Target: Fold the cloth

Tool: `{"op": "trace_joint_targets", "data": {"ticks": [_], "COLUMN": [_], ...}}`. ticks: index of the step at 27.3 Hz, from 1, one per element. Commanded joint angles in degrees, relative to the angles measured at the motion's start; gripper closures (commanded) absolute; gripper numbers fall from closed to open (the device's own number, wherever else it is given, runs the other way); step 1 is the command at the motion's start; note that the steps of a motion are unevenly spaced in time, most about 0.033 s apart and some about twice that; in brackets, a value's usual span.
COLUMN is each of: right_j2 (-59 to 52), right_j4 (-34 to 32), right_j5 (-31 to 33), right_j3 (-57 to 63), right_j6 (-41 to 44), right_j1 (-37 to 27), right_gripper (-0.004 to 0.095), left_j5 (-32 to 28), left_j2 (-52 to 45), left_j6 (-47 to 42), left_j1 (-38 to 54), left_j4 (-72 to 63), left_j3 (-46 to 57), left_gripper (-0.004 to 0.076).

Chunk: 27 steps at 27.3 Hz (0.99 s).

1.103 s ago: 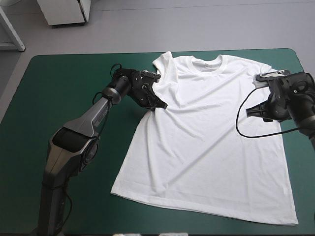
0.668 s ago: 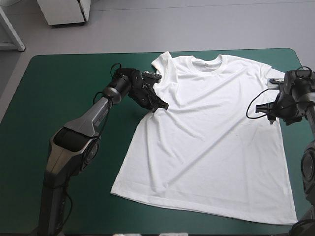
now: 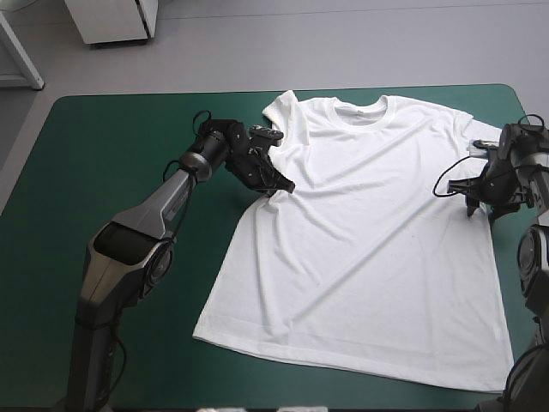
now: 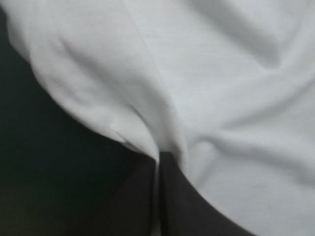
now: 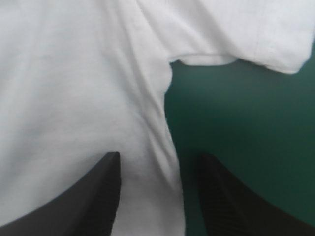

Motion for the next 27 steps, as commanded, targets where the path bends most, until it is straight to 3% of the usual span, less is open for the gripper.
{"op": "trace_joint_targets", "data": {"ticks": [1,5,13,27], "right_j2": [0.22,3.41,-1.17,-20.59], "right_j4": [4.55,10.4,13.25,25.88], "right_j5": [2.74,5.36,5.45,6.19], "right_j3": [-1.32,-1.32,-3.79,-11.98], "right_j6": [-3.6,-6.23,-7.98,-10.88], "right_j1": [-0.08,-0.08,-0.08,-0.08], "right_gripper": [0.0598,0.0926,0.0921,0.0921], "left_j5": [1.07,0.96,2.03,4.49], "left_j2": [-2.86,-2.86,-6.27,-30.5], "left_j6": [0.14,0.38,0.32,-0.51], "left_j1": [-0.69,-0.69,2.48,5.49], "left_j4": [-1.43,0.94,3.97,13.58], "left_j3": [-1.18,-1.18,-2.39,-2.39], "left_gripper": [0.0733,0.0733,0.0733,0.0733]}}
